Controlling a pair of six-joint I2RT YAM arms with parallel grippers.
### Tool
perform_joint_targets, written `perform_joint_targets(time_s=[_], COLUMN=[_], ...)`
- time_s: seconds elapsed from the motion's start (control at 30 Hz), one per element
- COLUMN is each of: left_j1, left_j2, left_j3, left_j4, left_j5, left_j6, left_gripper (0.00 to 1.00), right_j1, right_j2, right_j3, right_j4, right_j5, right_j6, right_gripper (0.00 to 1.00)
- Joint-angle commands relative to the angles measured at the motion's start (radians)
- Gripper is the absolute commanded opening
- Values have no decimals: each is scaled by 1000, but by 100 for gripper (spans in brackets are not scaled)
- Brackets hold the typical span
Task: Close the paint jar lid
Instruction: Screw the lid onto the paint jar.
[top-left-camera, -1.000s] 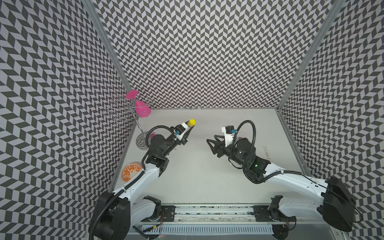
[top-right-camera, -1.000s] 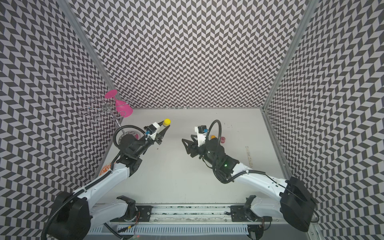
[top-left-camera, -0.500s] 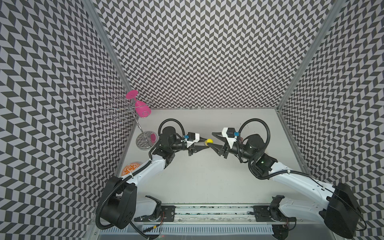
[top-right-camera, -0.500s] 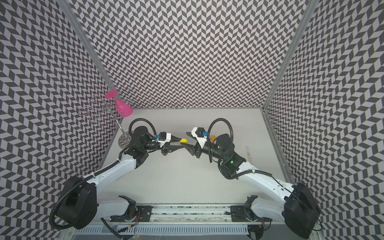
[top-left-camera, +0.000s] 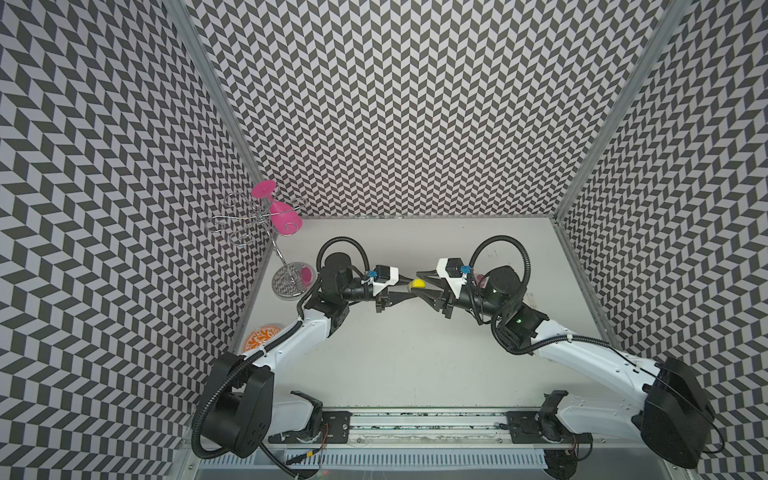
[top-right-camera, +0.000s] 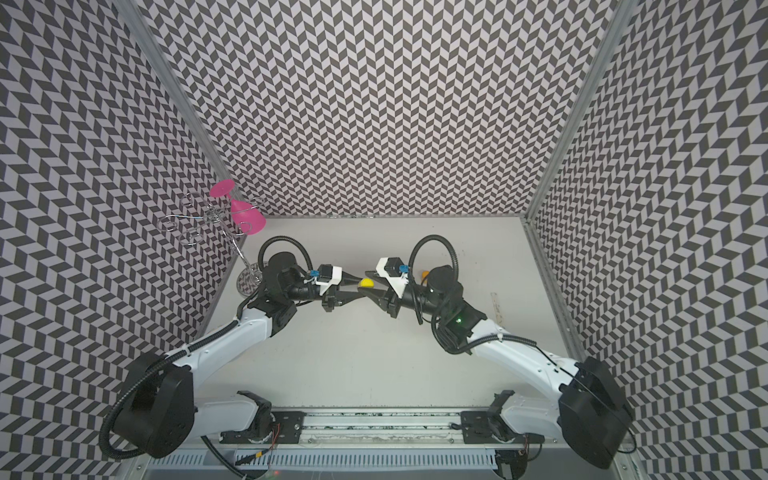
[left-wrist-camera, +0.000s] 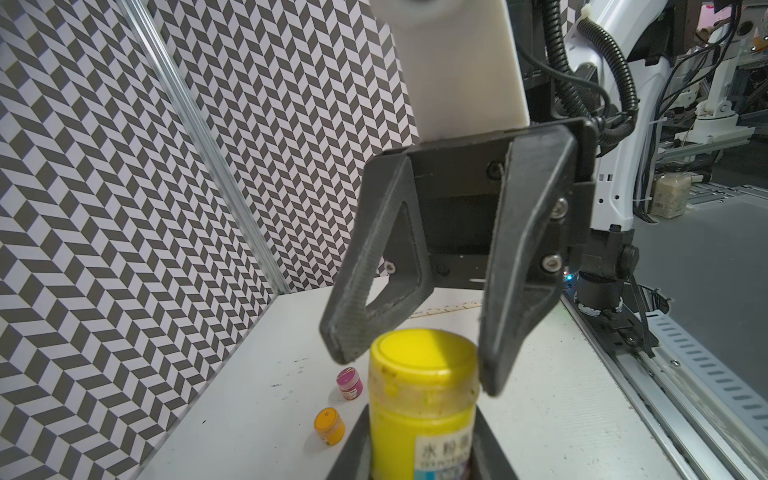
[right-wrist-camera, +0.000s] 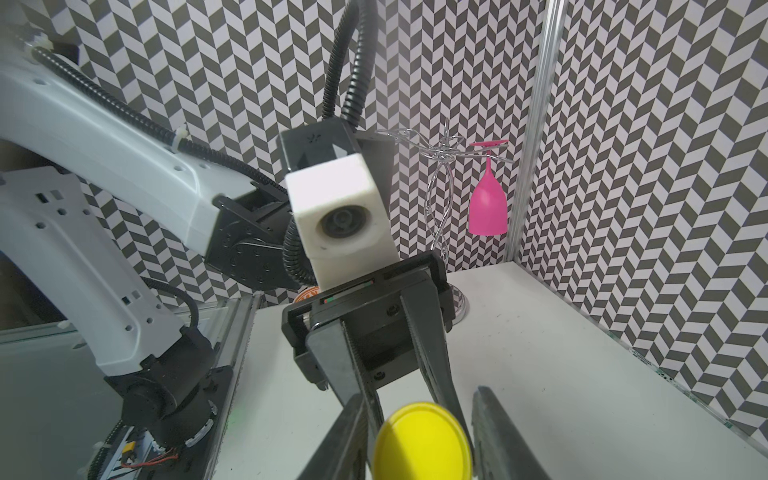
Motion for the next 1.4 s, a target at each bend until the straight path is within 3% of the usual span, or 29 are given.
perform_joint_targets(time_s=[0.0, 0.2, 0.5, 0.67, 0.8, 1.0, 1.27, 1.37], left_j1=[-3, -3, -4, -29, -62, -69, -68, -66], left_j2=[-3, -2, -4, -64, -138, -203, -175, -170], left_j3=[34, 34, 36, -34, -110, -172, -138, -135], left_j4=[-14, -17, -17, 102, 190, 276, 216, 219], left_j5=[11, 11, -12, -302, -537, -731, -676, -639], left_j6=[17, 17, 18, -3, 29, 41, 34, 30], left_gripper=[27, 27, 27, 27, 27, 28, 44, 42], right_j1=[-2, -1, 0, 0, 7, 48, 57, 56], right_j2=[16, 27, 32, 52, 80, 120, 84, 70], right_j3=[29, 32, 42, 57, 79, 119, 127, 128], right_j4=[41, 38, 35, 36, 45, 6, -49, -59], right_j5=[-11, -2, 41, 103, 132, 196, 274, 289], right_j6=[0, 1, 27, 108, 233, 326, 282, 276], right_gripper=[39, 41, 11, 0, 0, 0, 0, 0])
